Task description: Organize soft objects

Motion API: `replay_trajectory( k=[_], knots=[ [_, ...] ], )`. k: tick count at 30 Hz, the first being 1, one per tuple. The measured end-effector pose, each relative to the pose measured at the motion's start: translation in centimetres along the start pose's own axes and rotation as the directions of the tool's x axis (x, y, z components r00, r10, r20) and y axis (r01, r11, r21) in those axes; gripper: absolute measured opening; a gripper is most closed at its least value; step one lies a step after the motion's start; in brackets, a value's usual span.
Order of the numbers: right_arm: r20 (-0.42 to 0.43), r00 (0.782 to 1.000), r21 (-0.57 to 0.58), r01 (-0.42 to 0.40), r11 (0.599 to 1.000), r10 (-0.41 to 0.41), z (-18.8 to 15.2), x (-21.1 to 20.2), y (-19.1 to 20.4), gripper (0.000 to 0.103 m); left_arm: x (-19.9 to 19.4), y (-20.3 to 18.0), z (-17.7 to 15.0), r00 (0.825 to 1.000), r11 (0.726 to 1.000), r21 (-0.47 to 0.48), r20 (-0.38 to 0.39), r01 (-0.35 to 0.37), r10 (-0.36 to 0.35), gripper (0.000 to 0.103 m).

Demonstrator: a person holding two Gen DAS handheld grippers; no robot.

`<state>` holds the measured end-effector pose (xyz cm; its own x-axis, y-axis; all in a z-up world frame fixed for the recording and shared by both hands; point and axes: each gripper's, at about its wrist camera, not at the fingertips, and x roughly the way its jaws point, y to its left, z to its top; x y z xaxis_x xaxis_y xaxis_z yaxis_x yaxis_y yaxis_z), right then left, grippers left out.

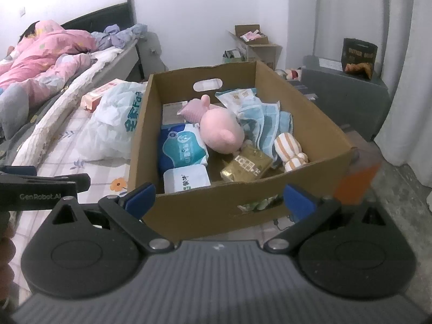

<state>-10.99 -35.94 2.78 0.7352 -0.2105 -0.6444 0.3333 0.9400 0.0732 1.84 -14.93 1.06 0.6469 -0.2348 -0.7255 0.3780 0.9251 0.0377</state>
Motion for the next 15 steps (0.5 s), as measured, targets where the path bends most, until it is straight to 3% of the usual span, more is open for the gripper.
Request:
replay_trajectory(
  k=[9, 15],
  knots=[
    [-0.006, 1.000, -0.035, -0.001, 0.999, 0.001, 0.2, 0.2, 0.9, 0.102, 0.1, 0.1, -0.4, 0.999, 0.998, -0.052, -0.021, 0.032, -0.033, 0.103],
    [-0.034, 0.999, -0.017, -0.002, 1.000, 0.001, 0.1, 1.2, 0.7, 0.102, 0.4, -0.7, -0.7, 0.998, 0.998, -0.038, -0.038, 0.043, -0.044, 0.103]
  ],
)
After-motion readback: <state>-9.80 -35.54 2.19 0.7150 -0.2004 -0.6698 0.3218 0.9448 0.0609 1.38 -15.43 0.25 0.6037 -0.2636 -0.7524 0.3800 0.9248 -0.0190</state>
